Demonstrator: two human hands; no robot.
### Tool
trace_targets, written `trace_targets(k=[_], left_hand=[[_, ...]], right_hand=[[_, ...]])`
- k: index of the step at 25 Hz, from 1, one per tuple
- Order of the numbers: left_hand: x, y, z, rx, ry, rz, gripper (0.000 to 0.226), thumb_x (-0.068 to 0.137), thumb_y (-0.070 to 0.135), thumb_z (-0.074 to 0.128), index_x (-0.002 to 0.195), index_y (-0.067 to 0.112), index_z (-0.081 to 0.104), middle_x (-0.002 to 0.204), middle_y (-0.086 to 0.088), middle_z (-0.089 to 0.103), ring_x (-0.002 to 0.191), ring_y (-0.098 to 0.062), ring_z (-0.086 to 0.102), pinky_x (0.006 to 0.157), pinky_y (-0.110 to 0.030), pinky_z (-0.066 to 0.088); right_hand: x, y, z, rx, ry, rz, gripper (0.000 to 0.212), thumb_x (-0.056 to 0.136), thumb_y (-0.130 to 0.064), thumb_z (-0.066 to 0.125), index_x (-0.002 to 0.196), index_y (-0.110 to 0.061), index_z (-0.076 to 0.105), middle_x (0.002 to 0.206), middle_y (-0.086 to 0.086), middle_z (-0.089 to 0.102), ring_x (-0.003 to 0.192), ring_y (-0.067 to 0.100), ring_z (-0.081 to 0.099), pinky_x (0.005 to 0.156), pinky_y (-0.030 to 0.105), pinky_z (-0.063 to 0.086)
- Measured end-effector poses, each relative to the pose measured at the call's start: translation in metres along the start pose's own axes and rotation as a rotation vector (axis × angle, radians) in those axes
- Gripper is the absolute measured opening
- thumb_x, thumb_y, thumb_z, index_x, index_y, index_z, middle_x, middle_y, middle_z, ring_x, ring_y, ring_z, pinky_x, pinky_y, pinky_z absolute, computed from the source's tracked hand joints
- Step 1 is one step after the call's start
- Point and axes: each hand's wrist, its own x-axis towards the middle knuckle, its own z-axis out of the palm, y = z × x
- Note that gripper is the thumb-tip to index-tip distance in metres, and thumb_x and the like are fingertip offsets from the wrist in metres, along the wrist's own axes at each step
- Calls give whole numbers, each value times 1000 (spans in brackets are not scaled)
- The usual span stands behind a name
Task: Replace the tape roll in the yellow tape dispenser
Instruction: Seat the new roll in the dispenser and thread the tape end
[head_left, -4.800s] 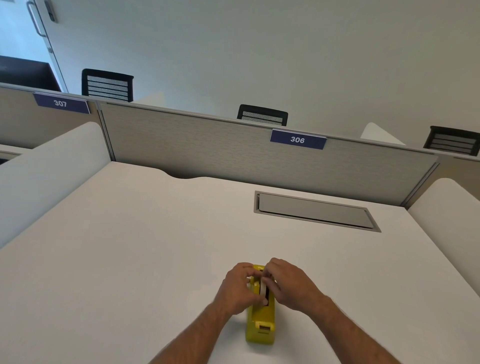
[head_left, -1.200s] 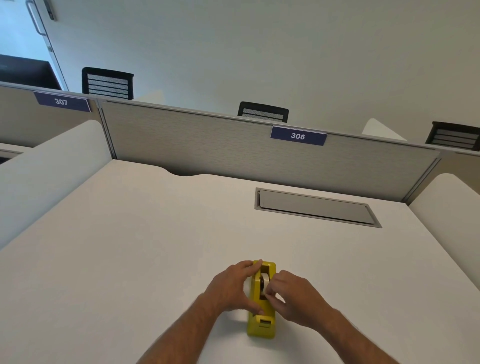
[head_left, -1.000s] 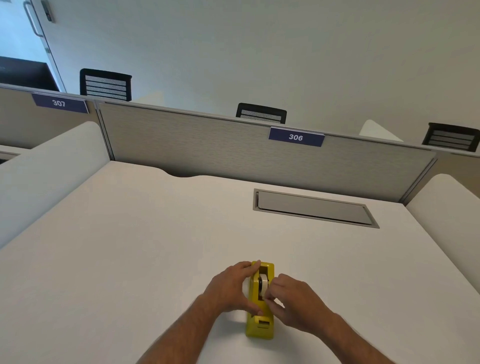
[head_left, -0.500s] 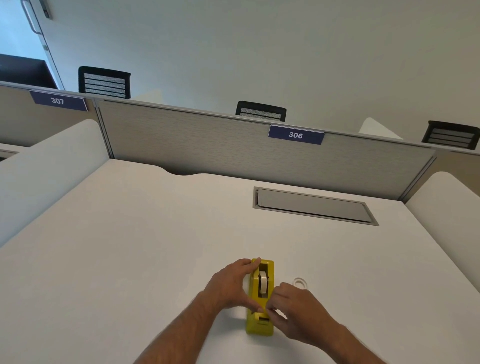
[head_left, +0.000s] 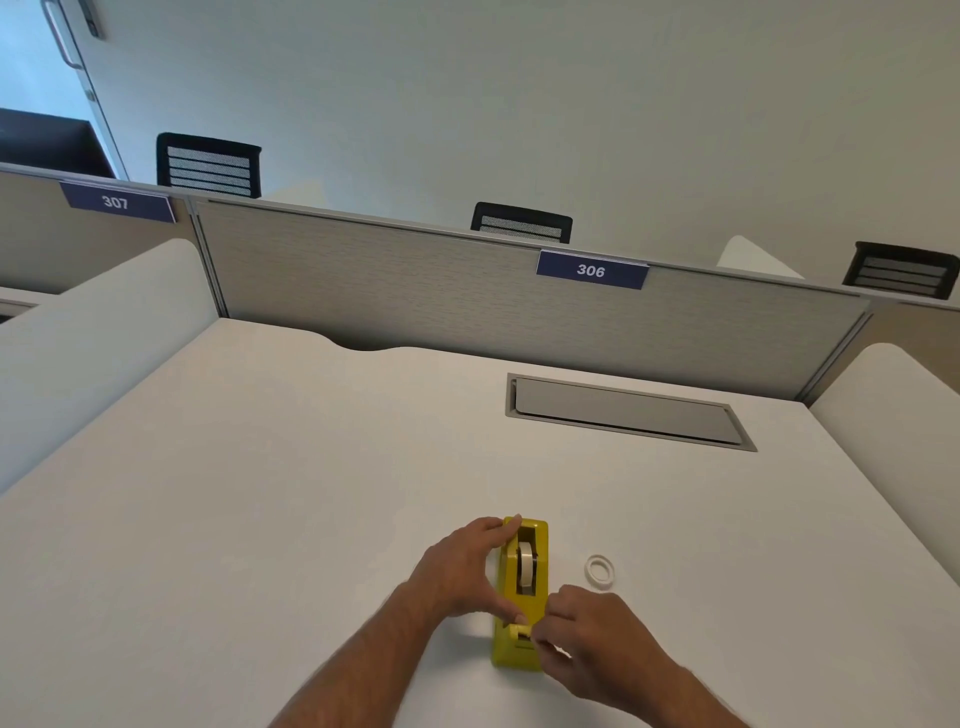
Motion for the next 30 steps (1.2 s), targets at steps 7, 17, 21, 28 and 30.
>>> trace_targets(k=[7, 17, 21, 28, 30], left_hand=[[0, 1, -1, 2, -7, -9, 124, 50, 69, 83, 149, 48, 11, 160, 12, 23, 143, -16, 30, 113, -40, 36], [1, -1, 2, -11, -9, -17, 125, 48, 69, 83, 147, 51, 8, 159, 15, 24, 141, -14, 33, 110, -37, 38], [1, -2, 3, -12, -12, -17, 126, 48, 69, 83, 147, 52, 7, 159, 15, 24, 140, -14, 33, 109, -36, 38], [-1, -7, 7, -112, -23, 11, 121, 50, 74, 79, 144, 58, 4, 159, 13, 24, 143, -14, 28, 113, -34, 32], [-4, -8, 10, -149, -3, 11, 117, 49, 81, 74, 142, 61, 5, 159, 14, 23, 143, -13, 27, 114, -35, 32]], right_hand=[[-3, -8, -1, -74, -25, -25, 11, 79, -40, 75, 74, -31, 71, 60, -13, 60, 51, 3, 51, 50, 15, 19], [-10, -18, 14, -132, 59, -46, 13, 80, -28, 75, 72, -22, 67, 57, -5, 56, 48, 11, 45, 47, 22, 20], [-14, -19, 14, -141, 107, -73, 18, 91, -28, 61, 79, -20, 72, 58, -5, 59, 48, 10, 47, 45, 18, 26], [-22, -14, 0, 40, 288, 120, 27, 88, -35, 59, 91, -16, 78, 59, -2, 61, 49, 14, 53, 39, 22, 41], [-19, -8, -18, 112, 398, 203, 22, 82, -29, 68, 92, -12, 79, 59, -1, 61, 50, 15, 54, 41, 23, 45]])
